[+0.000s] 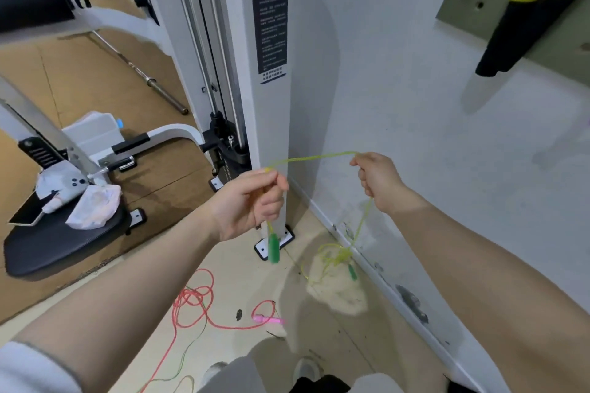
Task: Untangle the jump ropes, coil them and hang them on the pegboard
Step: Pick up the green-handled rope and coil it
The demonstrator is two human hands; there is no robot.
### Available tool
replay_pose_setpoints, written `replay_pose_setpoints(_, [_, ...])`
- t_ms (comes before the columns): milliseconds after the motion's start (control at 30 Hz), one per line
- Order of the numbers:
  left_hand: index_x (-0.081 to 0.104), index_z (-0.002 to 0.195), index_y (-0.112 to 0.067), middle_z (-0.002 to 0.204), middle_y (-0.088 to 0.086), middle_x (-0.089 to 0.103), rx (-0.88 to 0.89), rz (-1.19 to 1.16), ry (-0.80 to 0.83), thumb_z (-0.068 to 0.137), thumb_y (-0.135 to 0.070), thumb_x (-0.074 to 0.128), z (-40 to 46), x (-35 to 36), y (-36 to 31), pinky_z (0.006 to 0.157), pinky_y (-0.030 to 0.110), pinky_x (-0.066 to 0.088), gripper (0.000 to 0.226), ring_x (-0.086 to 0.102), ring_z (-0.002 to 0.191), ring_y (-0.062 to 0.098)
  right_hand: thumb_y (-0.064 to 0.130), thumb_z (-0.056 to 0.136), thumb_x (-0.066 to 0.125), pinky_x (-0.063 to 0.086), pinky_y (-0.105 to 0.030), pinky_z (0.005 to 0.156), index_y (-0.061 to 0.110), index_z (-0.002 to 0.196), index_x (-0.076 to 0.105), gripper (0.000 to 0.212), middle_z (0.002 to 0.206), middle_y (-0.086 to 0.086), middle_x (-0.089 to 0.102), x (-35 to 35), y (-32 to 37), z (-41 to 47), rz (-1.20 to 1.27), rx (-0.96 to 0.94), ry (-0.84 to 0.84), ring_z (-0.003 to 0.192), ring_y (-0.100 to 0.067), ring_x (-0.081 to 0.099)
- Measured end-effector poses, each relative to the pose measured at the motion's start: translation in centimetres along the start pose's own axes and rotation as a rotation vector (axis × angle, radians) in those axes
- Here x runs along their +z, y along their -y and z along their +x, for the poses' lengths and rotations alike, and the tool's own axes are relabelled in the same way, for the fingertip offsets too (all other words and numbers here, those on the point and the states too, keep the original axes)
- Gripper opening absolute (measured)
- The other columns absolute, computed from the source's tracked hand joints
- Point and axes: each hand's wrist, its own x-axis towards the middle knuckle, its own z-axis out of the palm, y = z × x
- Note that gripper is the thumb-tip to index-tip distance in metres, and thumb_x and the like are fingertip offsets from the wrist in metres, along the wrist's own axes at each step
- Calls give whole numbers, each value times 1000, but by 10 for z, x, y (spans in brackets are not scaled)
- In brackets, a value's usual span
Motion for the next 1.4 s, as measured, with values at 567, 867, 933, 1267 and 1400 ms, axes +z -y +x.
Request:
replay_pose_setpoints(567, [61, 107, -8, 64, 4, 67, -96, 185, -197, 100, -47, 24, -24, -74, -55, 48, 17, 45, 55, 56, 47, 10, 24, 87, 54, 29, -22, 53, 15, 73, 68, 22, 51, 11, 47, 94, 27, -131, -683, -166, 309, 51, -3, 40])
replay_pose_setpoints(867, [46, 121, -4, 102, 19, 67, -240, 358, 30, 98, 1, 29, -42, -69, -43, 84, 28, 53, 29, 67, 88, 22, 23, 82, 57, 23, -23, 49, 11, 64, 63, 23, 48, 3, 40, 111, 45, -175, -311, -228, 659, 47, -8, 30])
replay_pose_setpoints(933, [47, 113, -3, 82, 16, 69, -267, 374, 110, 99, -1, 29, -52, -63, -42, 67, 27, 56, 23, 66, 67, 21, 16, 82, 53, 21, -25, 50, 10, 64, 62, 21, 51, 5, 48, 113, 53, -181, -102, -285, 685, 45, -6, 32])
replay_pose_setpoints(1267, [69, 102, -12, 66, 5, 66, -169, 235, 435, 86, -45, 30, -74, -34, -70, 27, 11, 24, 53, 40, 24, 7, 16, 94, 51, 31, -23, 49, 14, 68, 56, 26, 51, 8, 50, 140, 31, -164, -38, -335, -15, 45, -6, 38])
replay_pose_setpoints(1400, [46, 124, -9, 104, 6, 70, -57, 170, 210, 98, -20, 38, -59, -29, -75, 44, 14, 50, 30, 68, 56, 13, 36, 101, 31, 35, -19, 38, 13, 80, 52, 36, 59, -6, 50, 162, 25, -179, -295, -129, 212, 38, -13, 49])
